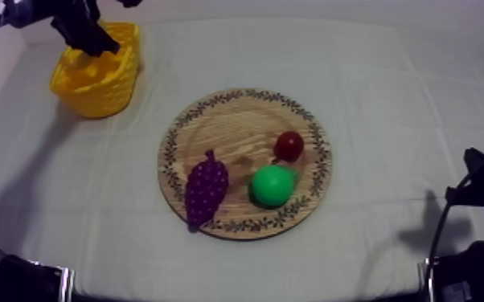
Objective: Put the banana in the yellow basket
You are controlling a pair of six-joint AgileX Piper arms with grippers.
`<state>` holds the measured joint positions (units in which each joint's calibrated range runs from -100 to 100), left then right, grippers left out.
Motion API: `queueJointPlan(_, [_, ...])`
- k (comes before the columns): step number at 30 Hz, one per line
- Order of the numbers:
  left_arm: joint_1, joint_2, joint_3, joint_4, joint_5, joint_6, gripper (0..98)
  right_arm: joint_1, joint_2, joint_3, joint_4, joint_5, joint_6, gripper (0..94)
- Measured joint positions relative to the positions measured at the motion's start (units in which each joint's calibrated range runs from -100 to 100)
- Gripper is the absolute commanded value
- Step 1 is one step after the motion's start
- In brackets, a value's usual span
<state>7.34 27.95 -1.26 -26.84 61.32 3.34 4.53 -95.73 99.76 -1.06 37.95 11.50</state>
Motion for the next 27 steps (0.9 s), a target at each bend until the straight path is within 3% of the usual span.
queueJointPlan(8, [-1.49, 3.81, -0.46, 2.07, -4.14, -0.11, 18.3, 0.0, 0.0, 0.0, 0.0, 0.0, 0.0, 0.3])
queueJointPlan(13, [-1.83, 5.07, -0.52, 2.36, -5.56, -0.32, 22.3, 0.0, 0.0, 0.0, 0.0, 0.0, 0.0, 0.3])
queueJointPlan(27, [-2.34, 4.84, 1.6, 5.04, -9.47, -3.82, 46.4, 0.0, 0.0, 0.0, 0.0, 0.0, 0.0, 0.3])
